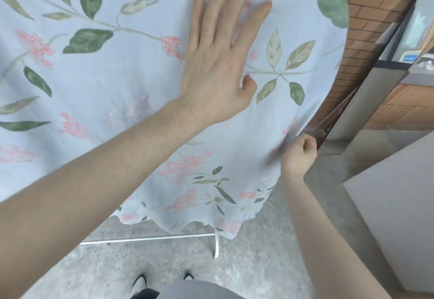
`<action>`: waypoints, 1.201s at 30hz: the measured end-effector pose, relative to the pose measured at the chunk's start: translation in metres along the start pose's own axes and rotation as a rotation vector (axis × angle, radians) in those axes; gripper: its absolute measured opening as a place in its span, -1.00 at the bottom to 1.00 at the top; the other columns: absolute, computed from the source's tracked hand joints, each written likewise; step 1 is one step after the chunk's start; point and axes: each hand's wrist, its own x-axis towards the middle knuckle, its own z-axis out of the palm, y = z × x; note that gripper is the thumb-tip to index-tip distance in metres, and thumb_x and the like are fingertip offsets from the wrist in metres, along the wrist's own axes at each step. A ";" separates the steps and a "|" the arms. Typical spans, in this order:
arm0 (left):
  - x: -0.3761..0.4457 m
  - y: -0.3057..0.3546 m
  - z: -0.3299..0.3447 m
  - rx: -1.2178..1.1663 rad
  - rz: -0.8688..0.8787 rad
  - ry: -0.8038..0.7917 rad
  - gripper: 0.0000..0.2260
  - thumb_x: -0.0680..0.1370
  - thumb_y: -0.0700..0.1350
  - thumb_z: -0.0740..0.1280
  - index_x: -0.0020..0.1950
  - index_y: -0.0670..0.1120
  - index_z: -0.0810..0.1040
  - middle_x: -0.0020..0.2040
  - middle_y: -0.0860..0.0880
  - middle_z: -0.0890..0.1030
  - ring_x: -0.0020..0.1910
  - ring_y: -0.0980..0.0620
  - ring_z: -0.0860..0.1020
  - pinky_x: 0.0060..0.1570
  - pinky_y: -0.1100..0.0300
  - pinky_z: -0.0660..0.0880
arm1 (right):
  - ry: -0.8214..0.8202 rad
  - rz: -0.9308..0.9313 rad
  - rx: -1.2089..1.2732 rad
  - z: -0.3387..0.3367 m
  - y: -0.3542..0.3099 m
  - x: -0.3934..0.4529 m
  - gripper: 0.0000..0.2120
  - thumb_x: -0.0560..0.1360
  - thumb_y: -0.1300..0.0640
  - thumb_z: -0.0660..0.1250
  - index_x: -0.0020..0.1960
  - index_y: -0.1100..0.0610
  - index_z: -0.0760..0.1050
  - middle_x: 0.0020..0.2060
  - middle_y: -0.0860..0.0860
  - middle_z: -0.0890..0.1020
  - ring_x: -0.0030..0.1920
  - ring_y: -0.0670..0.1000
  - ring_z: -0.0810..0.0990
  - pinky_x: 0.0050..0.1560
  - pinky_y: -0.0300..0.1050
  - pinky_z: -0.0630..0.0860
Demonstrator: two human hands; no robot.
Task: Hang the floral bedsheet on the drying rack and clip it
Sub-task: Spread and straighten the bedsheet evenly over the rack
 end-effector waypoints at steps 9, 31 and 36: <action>-0.205 -0.026 0.058 -0.319 -0.316 -0.461 -0.37 0.40 -0.03 0.36 0.49 0.00 0.43 0.56 -0.01 0.32 0.55 -0.10 0.26 0.51 -0.07 0.21 | -0.384 0.016 -0.249 -0.019 0.096 -0.088 -0.85 0.62 0.06 0.32 0.18 -0.01 0.45 0.22 -0.09 0.36 0.14 -0.16 0.52 0.03 -0.23 0.46; -0.454 -0.102 0.031 -0.502 -1.220 -1.128 -0.55 0.57 -0.06 0.36 0.47 0.01 0.45 0.43 0.01 0.42 0.33 0.00 0.49 0.27 0.17 0.43 | -1.185 0.273 -0.828 0.011 0.187 -0.224 -0.80 0.60 0.07 0.37 0.21 0.02 0.47 0.12 -0.10 0.57 0.11 -0.02 0.60 0.04 -0.16 0.49; -0.472 -0.120 0.028 -0.530 -1.289 -1.127 -0.55 0.57 -0.05 0.35 0.46 0.00 0.46 0.44 0.02 0.43 0.34 -0.01 0.50 0.29 0.14 0.45 | -1.180 0.374 -0.877 0.032 0.203 -0.243 -0.83 0.57 0.05 0.37 0.14 -0.05 0.47 0.08 -0.07 0.60 0.07 0.07 0.65 0.20 0.12 0.60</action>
